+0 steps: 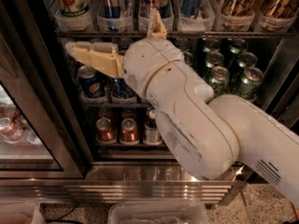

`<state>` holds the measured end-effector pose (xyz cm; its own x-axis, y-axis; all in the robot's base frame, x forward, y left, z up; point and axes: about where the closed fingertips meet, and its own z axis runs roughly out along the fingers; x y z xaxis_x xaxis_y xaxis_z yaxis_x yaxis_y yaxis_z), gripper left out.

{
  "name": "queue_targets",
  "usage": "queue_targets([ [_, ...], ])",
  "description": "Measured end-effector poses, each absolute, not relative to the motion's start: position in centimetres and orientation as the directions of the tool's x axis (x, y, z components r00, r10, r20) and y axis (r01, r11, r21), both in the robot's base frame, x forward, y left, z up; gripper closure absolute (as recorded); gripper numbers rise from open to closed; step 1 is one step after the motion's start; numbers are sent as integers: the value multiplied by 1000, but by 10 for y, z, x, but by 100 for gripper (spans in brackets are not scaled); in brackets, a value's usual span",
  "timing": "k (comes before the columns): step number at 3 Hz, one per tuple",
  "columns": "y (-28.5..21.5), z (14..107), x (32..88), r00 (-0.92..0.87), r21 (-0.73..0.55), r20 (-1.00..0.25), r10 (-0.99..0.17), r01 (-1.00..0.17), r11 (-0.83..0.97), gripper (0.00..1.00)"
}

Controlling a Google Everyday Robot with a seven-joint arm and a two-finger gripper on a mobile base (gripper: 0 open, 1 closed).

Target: Pick redbull can from top shelf of fridge

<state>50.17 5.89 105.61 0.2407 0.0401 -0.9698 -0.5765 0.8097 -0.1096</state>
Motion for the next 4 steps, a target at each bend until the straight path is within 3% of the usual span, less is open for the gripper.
queue_targets([
  [1,69,1048,498,230,-156,-973,-19,-592,791,0],
  [3,70,1046,499,191,-94,-981,30,-610,787,0],
  [4,68,1048,500,207,-122,-978,8,-605,787,0],
])
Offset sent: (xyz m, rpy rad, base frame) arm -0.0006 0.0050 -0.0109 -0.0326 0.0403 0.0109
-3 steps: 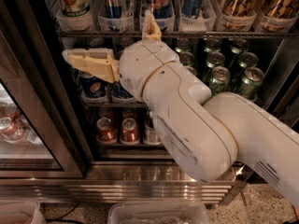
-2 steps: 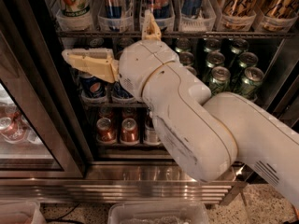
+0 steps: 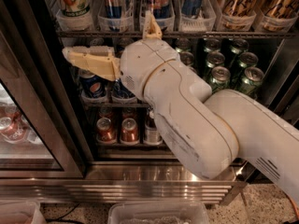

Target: Pick redbull can from top shelf of fridge

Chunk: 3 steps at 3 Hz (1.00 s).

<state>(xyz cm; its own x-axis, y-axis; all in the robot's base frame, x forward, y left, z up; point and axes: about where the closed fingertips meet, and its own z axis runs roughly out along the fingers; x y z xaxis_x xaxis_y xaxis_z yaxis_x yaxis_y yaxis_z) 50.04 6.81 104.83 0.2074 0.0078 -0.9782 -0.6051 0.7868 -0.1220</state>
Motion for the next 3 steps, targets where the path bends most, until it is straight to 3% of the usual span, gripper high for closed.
queue_targets([
  [2,46,1055,511,230,-148,-973,-14,-578,803,0],
  [3,46,1055,511,230,-148,-973,-14,-578,803,18],
])
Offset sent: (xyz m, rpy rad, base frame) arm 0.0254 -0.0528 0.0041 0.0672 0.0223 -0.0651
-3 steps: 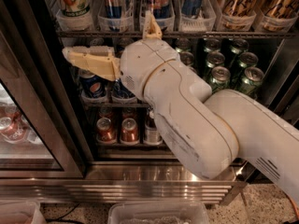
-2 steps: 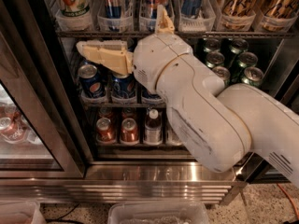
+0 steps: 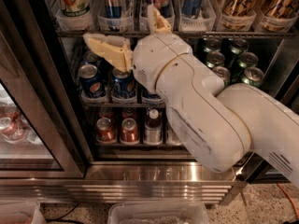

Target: Pick redbull can from top shelf of fridge

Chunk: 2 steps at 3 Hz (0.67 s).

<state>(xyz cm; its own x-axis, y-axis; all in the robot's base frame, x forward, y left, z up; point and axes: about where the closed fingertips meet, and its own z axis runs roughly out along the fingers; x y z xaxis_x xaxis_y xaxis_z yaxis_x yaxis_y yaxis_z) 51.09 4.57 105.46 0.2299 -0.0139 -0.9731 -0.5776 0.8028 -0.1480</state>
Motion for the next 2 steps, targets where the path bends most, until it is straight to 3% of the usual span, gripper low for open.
queue_targets([
  [1,46,1055,511,230,-148,-973,-14,-578,803,30],
  [2,46,1055,511,230,-148,-973,-14,-578,803,24],
])
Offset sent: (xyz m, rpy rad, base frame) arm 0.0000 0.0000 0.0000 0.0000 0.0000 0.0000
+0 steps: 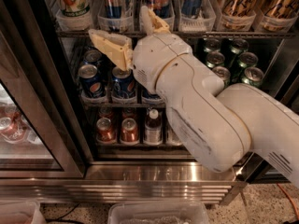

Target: Pick redbull can from top shelf of fridge

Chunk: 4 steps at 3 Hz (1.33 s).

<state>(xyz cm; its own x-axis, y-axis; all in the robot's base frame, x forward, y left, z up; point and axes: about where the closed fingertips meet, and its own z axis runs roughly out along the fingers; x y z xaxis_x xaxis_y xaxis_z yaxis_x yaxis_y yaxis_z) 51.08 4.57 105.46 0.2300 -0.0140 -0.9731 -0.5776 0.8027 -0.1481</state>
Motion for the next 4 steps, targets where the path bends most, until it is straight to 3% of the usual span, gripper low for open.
queue_targets([
  [1,46,1055,511,230,-148,-973,-14,-578,803,22],
  [4,47,1062,510,257,-178,-966,-31,-573,800,30],
])
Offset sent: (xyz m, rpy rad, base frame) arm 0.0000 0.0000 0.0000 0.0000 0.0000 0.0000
